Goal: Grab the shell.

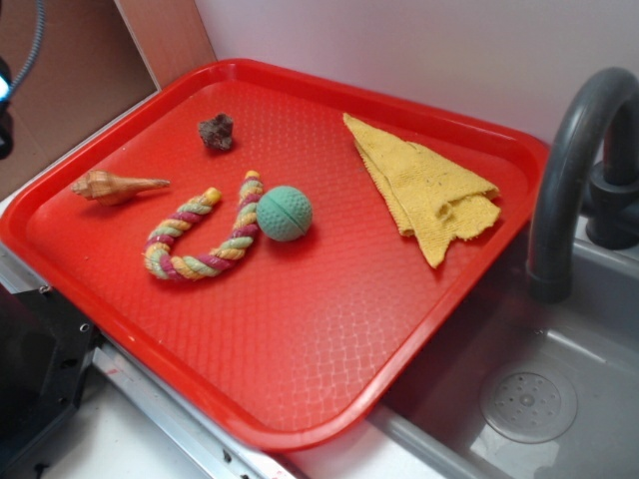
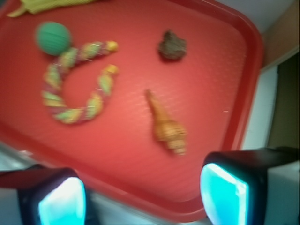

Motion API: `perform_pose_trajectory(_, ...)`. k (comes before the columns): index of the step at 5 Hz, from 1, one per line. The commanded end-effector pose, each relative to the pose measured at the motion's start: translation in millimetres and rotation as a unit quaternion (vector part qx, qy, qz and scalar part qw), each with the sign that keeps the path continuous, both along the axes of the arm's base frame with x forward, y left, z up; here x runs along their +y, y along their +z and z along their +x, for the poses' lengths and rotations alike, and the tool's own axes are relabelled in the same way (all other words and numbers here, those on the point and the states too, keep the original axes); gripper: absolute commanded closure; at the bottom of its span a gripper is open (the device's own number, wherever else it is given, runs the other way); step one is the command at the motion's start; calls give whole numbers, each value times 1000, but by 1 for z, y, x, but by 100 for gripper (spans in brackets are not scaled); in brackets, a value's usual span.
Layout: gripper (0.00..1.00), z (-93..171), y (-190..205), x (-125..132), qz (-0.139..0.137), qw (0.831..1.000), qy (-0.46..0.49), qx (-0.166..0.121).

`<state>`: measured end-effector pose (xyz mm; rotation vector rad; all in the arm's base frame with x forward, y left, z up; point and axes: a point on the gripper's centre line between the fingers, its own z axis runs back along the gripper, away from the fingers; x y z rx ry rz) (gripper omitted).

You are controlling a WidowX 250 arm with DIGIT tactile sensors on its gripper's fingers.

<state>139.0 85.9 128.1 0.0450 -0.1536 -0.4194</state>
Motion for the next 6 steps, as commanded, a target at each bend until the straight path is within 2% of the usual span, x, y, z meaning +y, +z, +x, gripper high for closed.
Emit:
perform_pose_trajectory(1, 0, 33, -43, 14, 10, 999, -20, 32)
perform_pose_trajectory(2, 0, 44, -73, 10, 16, 997, -41, 71)
perform_pose_trajectory(3, 0, 46, -103, 9, 35, 991, -52, 116)
perform_pose_trajectory(5, 0, 48, -123, 26, 40, 987, -43, 150)
perform_pose_trajectory(6, 100, 48, -118, 30, 35, 987, -52, 149)
